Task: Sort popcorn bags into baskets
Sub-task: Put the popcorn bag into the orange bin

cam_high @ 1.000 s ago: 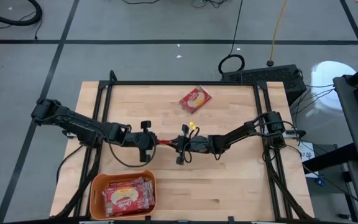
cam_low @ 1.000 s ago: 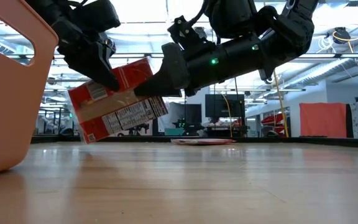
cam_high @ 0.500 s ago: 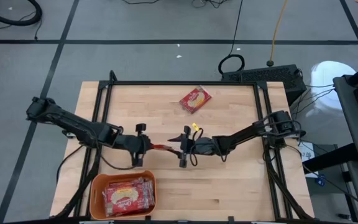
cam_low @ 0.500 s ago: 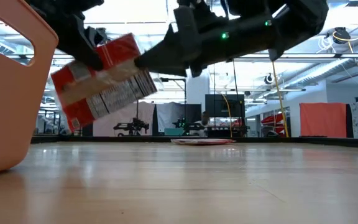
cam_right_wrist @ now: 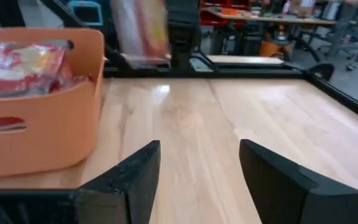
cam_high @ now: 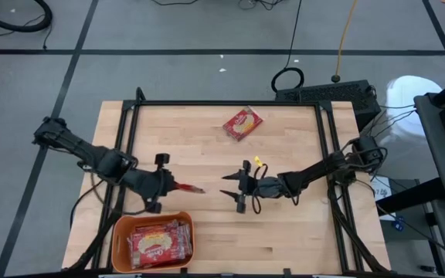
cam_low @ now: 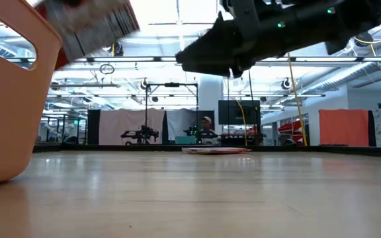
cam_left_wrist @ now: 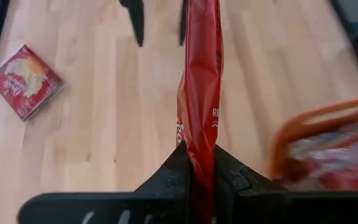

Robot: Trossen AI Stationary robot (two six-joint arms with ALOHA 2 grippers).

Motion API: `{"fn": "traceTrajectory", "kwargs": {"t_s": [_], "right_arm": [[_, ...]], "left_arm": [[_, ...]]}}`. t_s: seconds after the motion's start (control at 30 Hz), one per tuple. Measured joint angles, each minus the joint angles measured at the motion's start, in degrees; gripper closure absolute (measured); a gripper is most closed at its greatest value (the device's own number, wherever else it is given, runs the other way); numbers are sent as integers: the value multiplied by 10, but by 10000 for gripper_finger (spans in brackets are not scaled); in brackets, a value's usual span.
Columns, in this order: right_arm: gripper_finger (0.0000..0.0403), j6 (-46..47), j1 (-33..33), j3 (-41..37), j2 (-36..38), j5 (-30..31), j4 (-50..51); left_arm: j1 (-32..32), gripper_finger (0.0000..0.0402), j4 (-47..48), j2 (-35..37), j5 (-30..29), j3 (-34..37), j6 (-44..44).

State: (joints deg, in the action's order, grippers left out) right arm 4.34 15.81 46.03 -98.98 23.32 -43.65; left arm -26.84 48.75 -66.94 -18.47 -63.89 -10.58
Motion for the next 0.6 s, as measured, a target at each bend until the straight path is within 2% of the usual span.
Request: {"fn": "traceTrajectory", "kwargs": {"t_s": [0.33,0.6], "right_arm": [[192,1,19,-27,3,9,-24],[192,-5,19,-27,3,8,-28]], "left_arm": [[-84,372,196,-62,-11,-164,-139],[-136,373,226,-143,-9,-231,-216]]}}
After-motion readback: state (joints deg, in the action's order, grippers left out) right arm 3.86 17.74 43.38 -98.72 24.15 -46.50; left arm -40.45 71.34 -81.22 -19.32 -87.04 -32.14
